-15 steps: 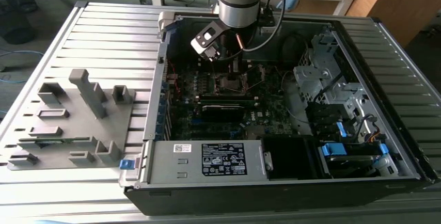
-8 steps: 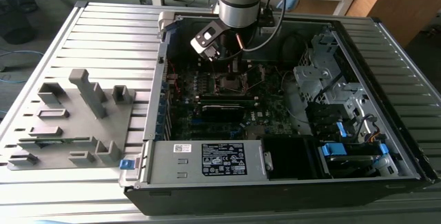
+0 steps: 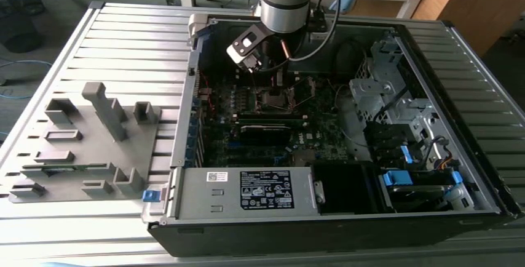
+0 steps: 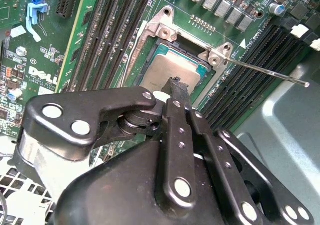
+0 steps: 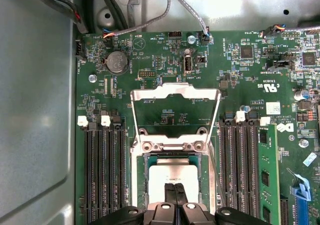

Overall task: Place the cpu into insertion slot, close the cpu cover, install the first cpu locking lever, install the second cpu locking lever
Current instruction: 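Place the cpu into insertion slot, then close the cpu cover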

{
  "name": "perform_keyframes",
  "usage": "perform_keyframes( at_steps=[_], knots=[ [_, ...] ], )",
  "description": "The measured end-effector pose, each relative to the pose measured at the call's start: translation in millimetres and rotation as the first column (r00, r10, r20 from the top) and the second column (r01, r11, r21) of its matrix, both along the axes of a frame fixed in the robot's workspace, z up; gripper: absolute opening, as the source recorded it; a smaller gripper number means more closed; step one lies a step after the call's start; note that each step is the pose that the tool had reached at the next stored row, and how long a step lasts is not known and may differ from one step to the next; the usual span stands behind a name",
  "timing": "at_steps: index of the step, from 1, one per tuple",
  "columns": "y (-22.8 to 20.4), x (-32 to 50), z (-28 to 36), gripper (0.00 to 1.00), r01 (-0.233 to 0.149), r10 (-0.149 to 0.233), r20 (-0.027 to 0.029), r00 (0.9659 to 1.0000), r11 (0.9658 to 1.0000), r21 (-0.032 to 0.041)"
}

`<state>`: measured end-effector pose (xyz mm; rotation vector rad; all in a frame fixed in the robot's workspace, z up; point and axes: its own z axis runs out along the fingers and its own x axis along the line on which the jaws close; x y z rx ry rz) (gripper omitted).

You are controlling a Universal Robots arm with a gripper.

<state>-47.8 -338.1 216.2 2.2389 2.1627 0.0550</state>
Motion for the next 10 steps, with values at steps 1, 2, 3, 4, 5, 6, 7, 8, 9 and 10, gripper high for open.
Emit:
perform_keyframes(
  at_steps=[1,2,3,4,5,6,7,8,9,10],
  knots=[
    [0.0,0.0,0.1,0.11,0.0,0.0,0.0002,1.0,1.0,0.0007],
    [0.1,0.0,0.1,0.11,0.0,0.0,0.0002,1.0,1.0,0.0009],
    [0.0,0.0,0.2,0.11,0.0,0.0,0.0,1.0,1.0,0.0008],
    [0.0,0.0,0.2,0.11,0.0,0.0,0.0001,1.0,1.0,0.0011],
    [0.0,0.0,0.2,0.11,0.0,0.0,0.0,1.0,1.0,0.0011],
    [0.0,0.0,0.2,0.11,0.0,0.0,0.0001,1.0,1.0,0.0011],
    [0.0,0.0,0.2,0.11,0.0,0.0,0.0,1.0,1.0,0.0011],
    [0.0,0.0,0.2,0.11,0.0,0.0,0.0,1.0,1.0,0.0012],
    [0.0,0.0,0.3,0.11,0.0,0.0,0.0001,1.0,1.0,0.0012],
    [0.0,0.0,0.6,0.11,0.0,0.0,0.0,1.0,1.0,0.001]
  ],
)
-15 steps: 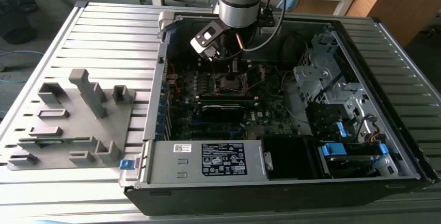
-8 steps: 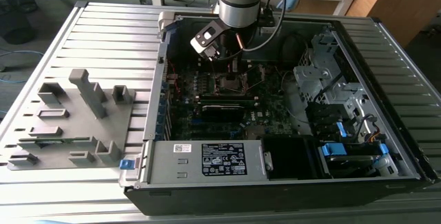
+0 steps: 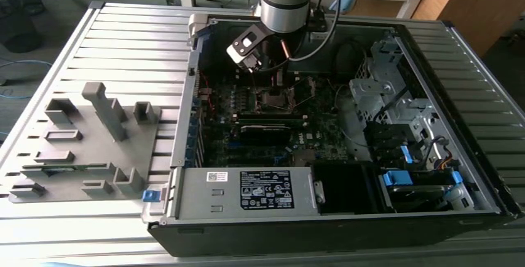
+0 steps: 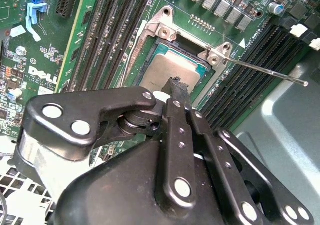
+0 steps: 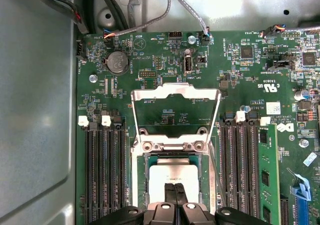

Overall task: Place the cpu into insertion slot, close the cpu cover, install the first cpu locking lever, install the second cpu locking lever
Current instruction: 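Close the cpu cover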

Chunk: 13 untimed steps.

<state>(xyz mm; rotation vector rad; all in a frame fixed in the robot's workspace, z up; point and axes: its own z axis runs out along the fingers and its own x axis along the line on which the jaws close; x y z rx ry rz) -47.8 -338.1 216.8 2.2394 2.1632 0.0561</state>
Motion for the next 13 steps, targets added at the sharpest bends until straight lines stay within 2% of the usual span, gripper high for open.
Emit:
perform_keyframes(
  at_steps=[5,13],
  knots=[
    [0.0,0.0,3.5,0.11,0.0,0.0,0.0,1.0,1.0,0.0],
    [0.1,0.0,13.4,0.11,0.0,0.0,0.0001,1.0,1.0,0.0001]
  ],
)
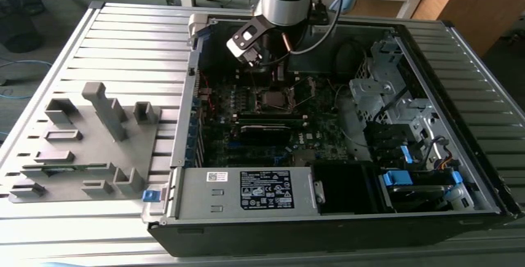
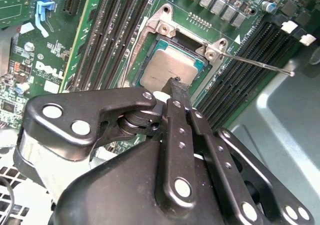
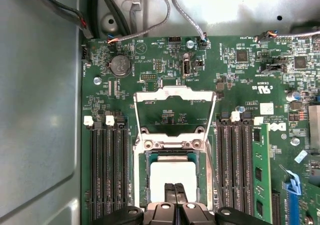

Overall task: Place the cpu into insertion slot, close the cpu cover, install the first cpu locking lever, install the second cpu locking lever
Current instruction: 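Close the cpu cover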

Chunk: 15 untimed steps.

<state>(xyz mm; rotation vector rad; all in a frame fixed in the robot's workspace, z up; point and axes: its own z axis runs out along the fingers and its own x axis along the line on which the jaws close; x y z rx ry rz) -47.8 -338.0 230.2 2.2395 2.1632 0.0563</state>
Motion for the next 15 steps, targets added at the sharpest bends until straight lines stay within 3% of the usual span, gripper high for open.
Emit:
perform_keyframes(
  at_steps=[4,15],
  knots=[
    [0.0,0.0,6.3,0.11,0.0,0.0,0.0,1.0,1.0,0.0],
    [0.0,0.0,13.6,0.11,0.0,0.0,0.0001,1.0,1.0,0.0002]
  ],
)
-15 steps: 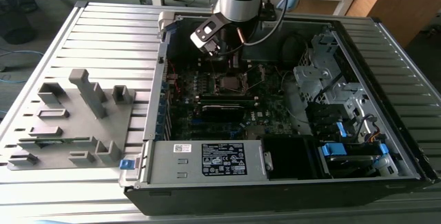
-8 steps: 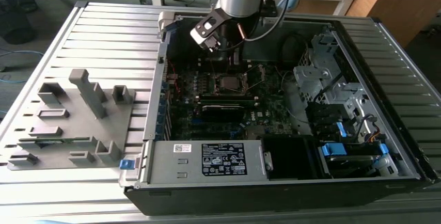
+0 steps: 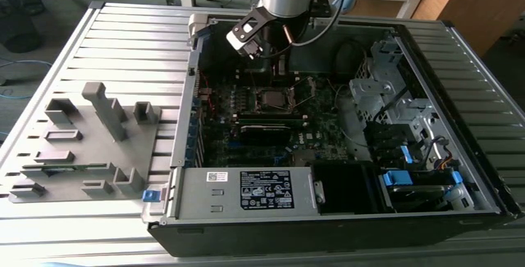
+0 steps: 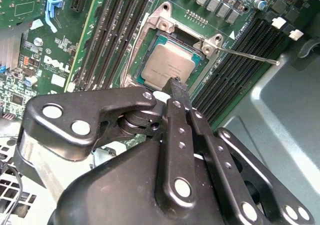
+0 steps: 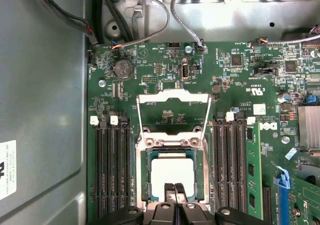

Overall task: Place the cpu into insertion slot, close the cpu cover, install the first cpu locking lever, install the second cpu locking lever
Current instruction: 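Close the cpu cover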

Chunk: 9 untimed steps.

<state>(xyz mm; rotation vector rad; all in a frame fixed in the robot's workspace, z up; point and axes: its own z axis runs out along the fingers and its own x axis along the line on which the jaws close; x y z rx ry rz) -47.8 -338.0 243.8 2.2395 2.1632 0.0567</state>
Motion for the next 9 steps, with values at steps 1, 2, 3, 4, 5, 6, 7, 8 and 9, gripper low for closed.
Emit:
perform_keyframes(
  at_steps=[1,2,3,4,5,6,7,8,9],
  knots=[
    [0.0,0.0,0.0,0.11,0.0,0.0,0.0,1.0,1.0,0.0],
    [0.0,0.0,0.0,0.11,0.0,0.0,0.0,1.0,1.0,0.0],
    [-0.1,0.0,0.5,0.11,0.0,0.0,-0.0003,1.0,1.0,-0.0004],
    [-0.1,0.0,1.2,0.11,0.0,0.0,-0.0004,1.0,1.0,-0.0006],
    [0.0,0.0,2.2,0.11,0.0,0.0,-0.0002,1.0,1.0,-0.0003],
    [0.0,0.0,3.4,0.11,0.0,0.0,-0.0001,1.0,1.0,-0.0002],
    [0.0,0.0,4.7,0.11,0.0,0.0,-0.0002,1.0,1.0,-0.0003],
    [0.0,0.0,6.0,0.11,0.0,0.0,-0.0001,1.0,1.0,-0.0003],
    [0.0,0.0,7.5,0.11,0.0,0.0,-0.0002,1.0,1.0,-0.0003]
  ],
)
